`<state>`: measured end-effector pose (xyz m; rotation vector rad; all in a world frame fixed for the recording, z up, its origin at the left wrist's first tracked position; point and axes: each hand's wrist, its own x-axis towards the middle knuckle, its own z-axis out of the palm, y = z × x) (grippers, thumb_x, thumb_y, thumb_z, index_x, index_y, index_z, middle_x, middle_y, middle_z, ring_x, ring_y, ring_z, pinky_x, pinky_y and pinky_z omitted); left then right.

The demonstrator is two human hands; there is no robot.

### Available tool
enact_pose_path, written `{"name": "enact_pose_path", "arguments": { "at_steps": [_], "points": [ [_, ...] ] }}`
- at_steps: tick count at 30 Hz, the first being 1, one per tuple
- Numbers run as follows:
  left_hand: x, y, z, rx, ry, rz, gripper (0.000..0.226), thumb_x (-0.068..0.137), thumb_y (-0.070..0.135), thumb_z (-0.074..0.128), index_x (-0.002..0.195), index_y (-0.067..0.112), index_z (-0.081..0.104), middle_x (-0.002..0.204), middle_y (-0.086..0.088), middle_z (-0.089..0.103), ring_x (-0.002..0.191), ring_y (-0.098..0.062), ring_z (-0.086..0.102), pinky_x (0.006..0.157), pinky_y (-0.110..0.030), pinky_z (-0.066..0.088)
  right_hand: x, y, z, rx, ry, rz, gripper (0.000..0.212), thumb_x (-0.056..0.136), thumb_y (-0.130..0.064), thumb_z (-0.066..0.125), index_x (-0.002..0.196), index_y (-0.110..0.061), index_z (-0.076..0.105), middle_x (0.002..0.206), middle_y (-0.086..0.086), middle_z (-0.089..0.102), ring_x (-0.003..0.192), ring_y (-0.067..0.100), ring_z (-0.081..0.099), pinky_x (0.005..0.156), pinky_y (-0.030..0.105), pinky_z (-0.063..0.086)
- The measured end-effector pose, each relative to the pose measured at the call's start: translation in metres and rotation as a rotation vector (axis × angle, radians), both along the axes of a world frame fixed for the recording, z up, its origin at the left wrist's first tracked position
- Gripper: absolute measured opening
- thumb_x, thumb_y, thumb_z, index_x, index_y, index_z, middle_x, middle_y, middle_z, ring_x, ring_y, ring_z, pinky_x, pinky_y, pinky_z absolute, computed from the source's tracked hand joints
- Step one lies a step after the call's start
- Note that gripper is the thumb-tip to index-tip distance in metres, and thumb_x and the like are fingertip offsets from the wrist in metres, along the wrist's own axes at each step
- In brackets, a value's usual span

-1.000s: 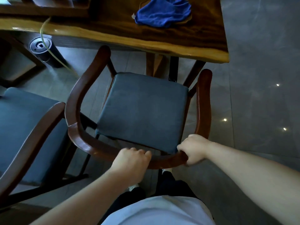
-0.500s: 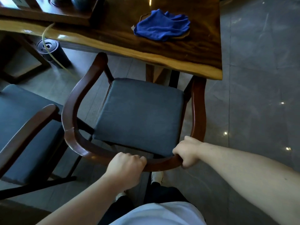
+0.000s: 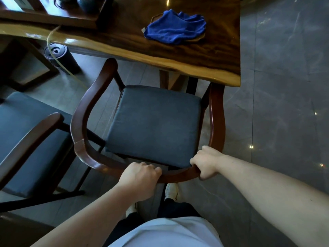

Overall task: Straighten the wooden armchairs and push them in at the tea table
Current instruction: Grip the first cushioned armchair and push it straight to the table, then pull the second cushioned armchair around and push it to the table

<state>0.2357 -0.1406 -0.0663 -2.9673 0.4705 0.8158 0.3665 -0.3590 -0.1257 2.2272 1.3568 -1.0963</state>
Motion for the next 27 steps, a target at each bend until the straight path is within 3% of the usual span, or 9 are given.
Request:
{"name": "enact_pose_path", "arguments": {
  "at_steps": [2,4,6,8,12,15,20,23,27],
  "points": [
    [-0.001,-0.001,0.001,-0.01,-0.024,0.004,0.02,0.09,0.032,0.046,0.106,0.023,0.051,0.103,0.002,0.062,0.093,-0.025,0.059,0.063,-0.034,0.036,-0.001,-0.001,0.002,0.02,0.009,-0.01,0.031,0.069,-0.045,0.065,0.093,-0.026,0.058,0.087,-0.005,0.062,0.088,0.022,0.059,0.08,0.038,0.042],
    [-0.003,0.0,0.001,-0.05,-0.065,0.01,0.027,0.09,0.043,0.046,0.107,0.022,0.051,0.104,0.002,0.062,0.096,-0.025,0.059,0.067,-0.035,0.041,-0.006,0.0,0.007,0.065,0.062,-0.019,0.056,0.07,-0.053,0.068,0.116,-0.027,0.052,0.107,-0.002,0.06,0.102,0.023,0.056,0.088,0.042,0.042],
    [-0.006,0.005,0.002,-0.132,-0.139,0.034,0.043,0.086,0.057,0.044,0.108,0.022,0.053,0.102,0.003,0.063,0.095,-0.025,0.06,0.069,-0.037,0.046,-0.013,0.006,0.019,0.173,0.12,-0.04,0.083,0.07,-0.061,0.067,0.14,-0.028,0.037,0.131,0.0,0.052,0.118,0.023,0.049,0.099,0.044,0.039],
    [-0.012,0.015,0.005,-0.189,-0.226,0.064,0.059,0.083,0.069,0.041,0.114,0.021,0.057,0.103,0.003,0.066,0.095,-0.024,0.062,0.072,-0.038,0.05,-0.023,0.02,0.036,0.344,0.134,-0.054,0.094,0.072,-0.069,0.063,0.148,-0.028,0.026,0.144,0.001,0.043,0.128,0.022,0.042,0.106,0.043,0.034],
    [-0.034,0.05,0.023,-0.191,-0.43,0.2,0.065,0.084,0.065,0.048,0.123,0.014,0.06,0.118,-0.006,0.067,0.109,-0.027,0.06,0.089,-0.04,0.051,-0.039,0.064,0.059,0.544,0.09,0.004,0.098,0.077,-0.074,0.057,0.153,-0.026,0.016,0.159,0.007,0.024,0.14,0.023,0.026,0.115,0.041,0.02],
    [-0.062,0.081,0.036,-0.098,-0.481,0.37,0.062,0.086,0.059,0.048,0.125,0.011,0.059,0.121,-0.008,0.066,0.114,-0.027,0.058,0.092,-0.039,0.05,-0.049,0.101,0.071,0.638,0.075,0.049,0.093,0.082,-0.071,0.053,0.153,-0.029,0.012,0.162,0.007,0.014,0.144,0.023,0.015,0.118,0.042,0.01],
    [-0.116,0.129,0.057,0.043,-0.51,0.587,0.058,0.087,0.054,0.044,0.124,0.013,0.061,0.12,-0.006,0.067,0.114,-0.026,0.059,0.094,-0.039,0.049,-0.062,0.168,0.086,0.757,0.053,0.139,0.084,0.085,-0.067,0.049,0.152,-0.028,0.017,0.16,0.006,0.02,0.144,0.023,0.018,0.119,0.044,0.009],
    [-0.145,0.153,0.063,0.074,-0.513,0.746,0.06,0.088,0.053,0.04,0.126,0.011,0.061,0.122,-0.01,0.066,0.116,-0.031,0.059,0.095,-0.045,0.05,-0.07,0.207,0.093,0.791,0.033,0.211,0.08,0.082,-0.066,0.048,0.148,-0.026,0.025,0.155,0.01,0.031,0.141,0.026,0.029,0.117,0.048,0.017],
    [-0.176,0.183,0.064,0.071,-0.507,0.901,0.06,0.09,0.053,0.039,0.128,0.012,0.059,0.126,-0.011,0.064,0.12,-0.032,0.056,0.096,-0.049,0.049,-0.081,0.256,0.1,0.769,0.039,0.294,0.08,0.086,-0.065,0.046,0.152,-0.03,0.018,0.159,0.006,0.022,0.145,0.021,0.017,0.116,0.038,0.003]
  ]
}}
